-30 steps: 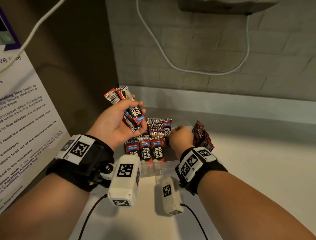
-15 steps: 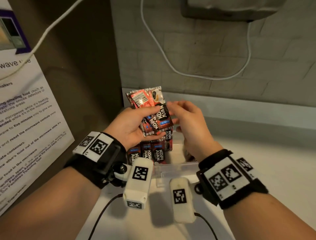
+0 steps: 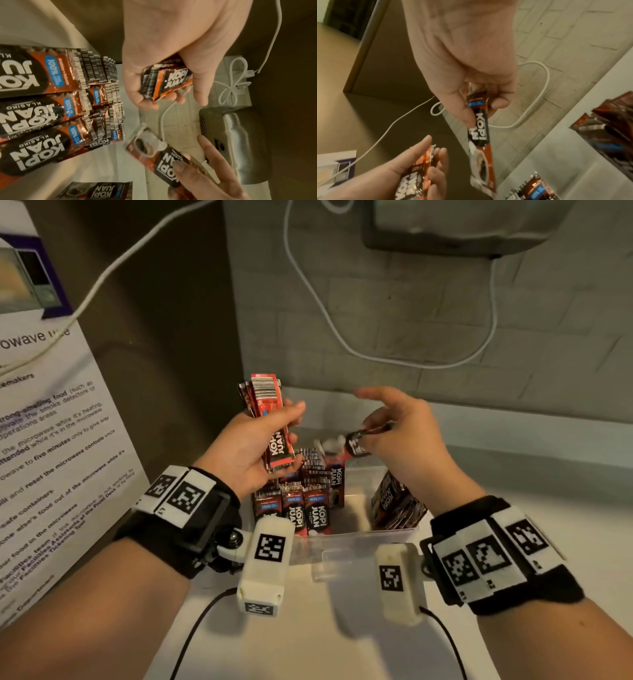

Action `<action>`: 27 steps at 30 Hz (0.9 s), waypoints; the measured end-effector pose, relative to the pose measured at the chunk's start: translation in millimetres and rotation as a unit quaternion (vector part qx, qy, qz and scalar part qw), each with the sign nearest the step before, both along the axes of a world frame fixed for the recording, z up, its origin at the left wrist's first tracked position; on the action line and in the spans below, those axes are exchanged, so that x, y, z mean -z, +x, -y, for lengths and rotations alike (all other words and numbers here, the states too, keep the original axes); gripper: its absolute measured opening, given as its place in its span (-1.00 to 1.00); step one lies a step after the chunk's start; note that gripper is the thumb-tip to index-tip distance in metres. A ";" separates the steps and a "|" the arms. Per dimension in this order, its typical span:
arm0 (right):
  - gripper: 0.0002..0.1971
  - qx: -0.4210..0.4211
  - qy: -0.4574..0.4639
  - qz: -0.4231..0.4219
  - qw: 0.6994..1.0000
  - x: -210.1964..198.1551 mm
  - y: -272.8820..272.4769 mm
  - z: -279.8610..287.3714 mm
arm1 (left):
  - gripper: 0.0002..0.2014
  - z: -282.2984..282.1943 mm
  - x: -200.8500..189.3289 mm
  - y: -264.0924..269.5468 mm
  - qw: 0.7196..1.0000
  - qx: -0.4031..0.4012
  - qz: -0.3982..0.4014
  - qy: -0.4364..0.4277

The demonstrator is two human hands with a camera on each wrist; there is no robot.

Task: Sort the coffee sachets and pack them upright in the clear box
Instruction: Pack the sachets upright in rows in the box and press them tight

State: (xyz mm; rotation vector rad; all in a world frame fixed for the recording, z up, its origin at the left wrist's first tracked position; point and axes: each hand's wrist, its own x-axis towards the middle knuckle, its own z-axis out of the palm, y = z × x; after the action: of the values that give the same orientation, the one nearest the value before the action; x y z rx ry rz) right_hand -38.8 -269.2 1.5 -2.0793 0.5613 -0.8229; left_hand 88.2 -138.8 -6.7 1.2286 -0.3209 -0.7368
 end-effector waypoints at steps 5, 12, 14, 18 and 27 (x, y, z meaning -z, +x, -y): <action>-0.09 -0.069 0.073 0.023 0.995 -7.7 2.1 -7.0 | -0.80 6.2 5.1 -10.3 0.997 0.054 0.048 0.029; -0.47 -0.030 0.216 0.123 0.968 4.9 9.7 -13.6 | -0.79 11.8 11.9 -17.2 0.999 0.050 0.015 0.002; -0.77 -0.056 0.230 0.091 0.967 9.9 8.3 -16.7 | -0.82 12.4 12.3 -16.7 1.000 0.019 0.007 -0.006; -0.83 -0.017 0.233 0.073 0.970 21.2 11.5 -15.0 | -0.88 13.7 13.3 -18.2 1.000 -0.007 -0.001 -0.001; -0.86 0.198 0.138 -0.108 0.964 75.3 41.4 6.3 | -0.79 2.1 10.5 1.4 0.984 -0.095 -0.135 -0.072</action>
State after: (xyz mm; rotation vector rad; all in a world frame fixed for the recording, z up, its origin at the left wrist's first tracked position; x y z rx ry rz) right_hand 2.5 -275.4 -73.8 -1.8323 1.1720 -0.6910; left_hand 89.6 -140.9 -17.3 0.9924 -0.0316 -0.6915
